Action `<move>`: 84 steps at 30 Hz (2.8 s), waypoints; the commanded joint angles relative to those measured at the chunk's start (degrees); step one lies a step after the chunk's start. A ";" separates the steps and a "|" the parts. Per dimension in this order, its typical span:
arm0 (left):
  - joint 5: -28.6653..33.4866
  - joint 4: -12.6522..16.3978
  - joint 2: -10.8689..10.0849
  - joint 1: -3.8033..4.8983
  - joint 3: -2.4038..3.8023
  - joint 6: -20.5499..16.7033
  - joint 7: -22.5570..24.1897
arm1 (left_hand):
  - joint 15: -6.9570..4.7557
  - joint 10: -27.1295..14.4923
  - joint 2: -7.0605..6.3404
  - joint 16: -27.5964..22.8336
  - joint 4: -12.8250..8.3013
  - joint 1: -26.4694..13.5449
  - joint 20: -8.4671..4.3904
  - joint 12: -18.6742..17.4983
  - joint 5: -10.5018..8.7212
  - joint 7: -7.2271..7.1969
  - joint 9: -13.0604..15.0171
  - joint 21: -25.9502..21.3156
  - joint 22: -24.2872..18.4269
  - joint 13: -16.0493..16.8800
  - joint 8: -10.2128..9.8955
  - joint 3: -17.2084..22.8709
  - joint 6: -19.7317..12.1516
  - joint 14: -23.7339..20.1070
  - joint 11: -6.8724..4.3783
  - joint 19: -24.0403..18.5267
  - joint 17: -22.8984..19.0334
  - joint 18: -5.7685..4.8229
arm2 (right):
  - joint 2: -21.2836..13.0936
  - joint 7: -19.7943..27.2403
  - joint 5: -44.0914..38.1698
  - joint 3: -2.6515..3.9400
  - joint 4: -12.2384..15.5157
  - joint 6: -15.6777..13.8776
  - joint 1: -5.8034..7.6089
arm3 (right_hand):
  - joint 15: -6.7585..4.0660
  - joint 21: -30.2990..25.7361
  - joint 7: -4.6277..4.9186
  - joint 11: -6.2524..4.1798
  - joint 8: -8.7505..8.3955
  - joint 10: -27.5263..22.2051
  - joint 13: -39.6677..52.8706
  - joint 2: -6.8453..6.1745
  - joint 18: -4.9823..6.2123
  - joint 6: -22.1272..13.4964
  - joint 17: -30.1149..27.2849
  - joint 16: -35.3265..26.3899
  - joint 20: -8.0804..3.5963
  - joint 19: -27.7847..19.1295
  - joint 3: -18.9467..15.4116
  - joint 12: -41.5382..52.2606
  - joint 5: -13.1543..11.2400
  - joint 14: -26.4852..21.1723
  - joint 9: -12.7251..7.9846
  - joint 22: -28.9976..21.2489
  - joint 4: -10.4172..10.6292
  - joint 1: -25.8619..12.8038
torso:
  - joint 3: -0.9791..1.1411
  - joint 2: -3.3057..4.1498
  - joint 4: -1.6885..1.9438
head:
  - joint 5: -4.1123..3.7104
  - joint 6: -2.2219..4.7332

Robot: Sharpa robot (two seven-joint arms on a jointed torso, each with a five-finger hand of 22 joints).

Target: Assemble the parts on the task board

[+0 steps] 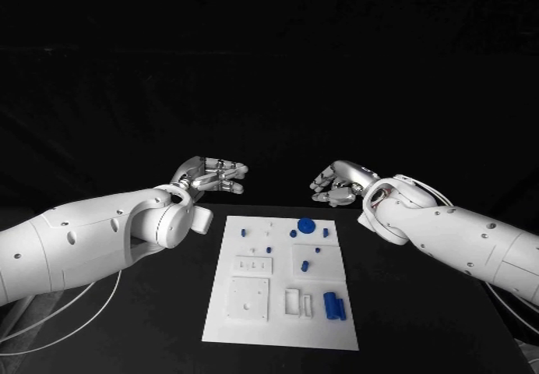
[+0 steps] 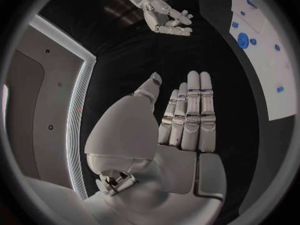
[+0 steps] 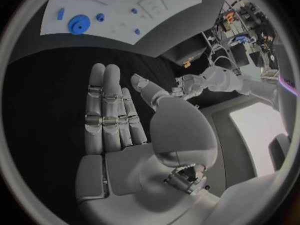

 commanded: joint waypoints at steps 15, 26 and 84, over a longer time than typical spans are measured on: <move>-1.24 7.79 -3.19 2.15 0.33 3.45 -0.29 | -0.44 -1.35 0.17 4.23 -1.50 -0.28 -0.42 -0.30 0.02 0.09 -0.01 4.48 3.08 -0.05 -0.31 -0.60 -0.23 -0.55 0.14 -1.30 2.00 -0.79 | 5.88 -8.29 -20.55 0.03 -6.40 -2.94 -2.51 | -0.34 7.70 -0.08 0.23 0.29 -1.72 0.02 -4.15 -0.41 0.16 7.76 18.37 -1.46 3.65 5.93 0.23 -4.99 -0.90 0.09 9.74 0.97 0.61 | -1.38 6.25 3.06 | -1.31 2.94; -1.67 9.38 -3.61 2.94 0.37 3.75 -0.66 | -0.35 -1.98 0.04 4.62 -1.63 -0.41 -0.31 -0.30 0.01 0.21 -0.02 5.13 3.53 -0.04 -0.33 -0.89 -0.39 -0.78 0.32 -1.80 1.93 -0.71 | 8.32 -10.00 -23.31 0.02 -9.33 -3.50 -3.25 | -0.23 7.31 -0.12 0.32 0.29 -2.19 0.02 -4.72 -0.23 0.07 7.49 19.10 -1.30 4.02 5.79 0.21 -5.57 -0.96 0.09 10.39 0.96 0.97 | -1.79 8.05 3.46 | -1.59 3.96; -1.73 7.03 -2.40 3.03 0.33 4.50 -1.93 | -0.19 -2.67 0.08 4.69 -1.45 -0.60 -0.13 -0.29 -0.01 0.49 -0.02 5.26 3.55 -0.03 -0.34 -1.10 -1.22 -0.93 0.54 -2.02 1.63 -0.60 | 10.01 -12.54 -26.47 -0.21 -10.24 -7.99 -4.54 | -3.13 8.27 -2.38 -3.31 0.36 9.65 0.26 1.31 -2.33 9.10 7.23 20.38 -4.34 2.92 9.94 0.35 -8.12 -1.36 0.90 18.16 -1.96 1.99 | -2.84 11.56 3.63 | -1.06 5.23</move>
